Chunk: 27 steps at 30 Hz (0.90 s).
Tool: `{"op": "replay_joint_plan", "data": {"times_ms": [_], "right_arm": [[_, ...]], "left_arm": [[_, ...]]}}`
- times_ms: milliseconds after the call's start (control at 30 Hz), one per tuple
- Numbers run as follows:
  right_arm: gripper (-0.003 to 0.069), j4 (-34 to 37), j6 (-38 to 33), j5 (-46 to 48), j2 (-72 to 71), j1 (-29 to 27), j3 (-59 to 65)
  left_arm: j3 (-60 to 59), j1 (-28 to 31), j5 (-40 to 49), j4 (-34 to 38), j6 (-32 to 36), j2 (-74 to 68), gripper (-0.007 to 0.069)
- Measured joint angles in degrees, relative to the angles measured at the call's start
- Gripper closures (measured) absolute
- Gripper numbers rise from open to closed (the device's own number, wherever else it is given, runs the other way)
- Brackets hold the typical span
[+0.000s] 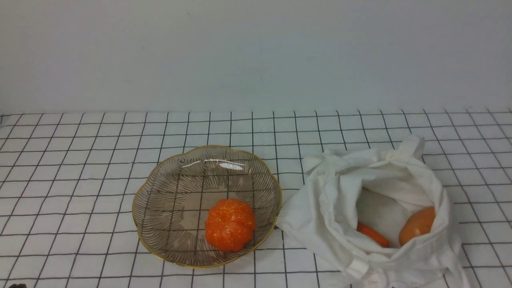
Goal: Take vegetables from bag on white checkered tablecloth place on plate.
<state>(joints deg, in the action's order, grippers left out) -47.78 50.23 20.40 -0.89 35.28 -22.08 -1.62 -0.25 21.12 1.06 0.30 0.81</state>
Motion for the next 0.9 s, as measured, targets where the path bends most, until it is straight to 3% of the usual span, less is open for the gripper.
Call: {"op": "replay_joint_plan", "data": {"times_ms": [233, 600, 667, 733, 833, 900], "right_arm": [[0.0673, -0.98, 1.82, -1.07, -0.01, 0.00, 0.25], [0.0673, -0.97, -0.79, -1.20, -0.01, 0.00, 0.30], [0.0673, 1.68, -1.56, -2.14, -0.01, 0.00, 0.30], [0.0673, 9.89, -6.76, -2.66, -0.06, 0.00, 0.30], [0.0673, 26.26, -24.90, -2.66, -0.06, 0.00, 0.30], [0.0673, 31.24, -30.92, -2.66, -0.06, 0.00, 0.30]], "left_arm": [[0.00, 0.00, 0.00, 0.00, 0.00, 0.00, 0.0632], [0.00, 0.00, 0.00, 0.05, 0.00, 0.00, 0.0632], [0.00, 0.00, 0.00, 0.05, 0.00, 0.00, 0.0632], [0.00, 0.00, 0.00, 0.05, 0.00, 0.00, 0.0632], [0.00, 0.00, 0.00, 0.05, 0.00, 0.00, 0.0632], [0.00, 0.00, 0.00, 0.05, 0.00, 0.00, 0.0632]]}}
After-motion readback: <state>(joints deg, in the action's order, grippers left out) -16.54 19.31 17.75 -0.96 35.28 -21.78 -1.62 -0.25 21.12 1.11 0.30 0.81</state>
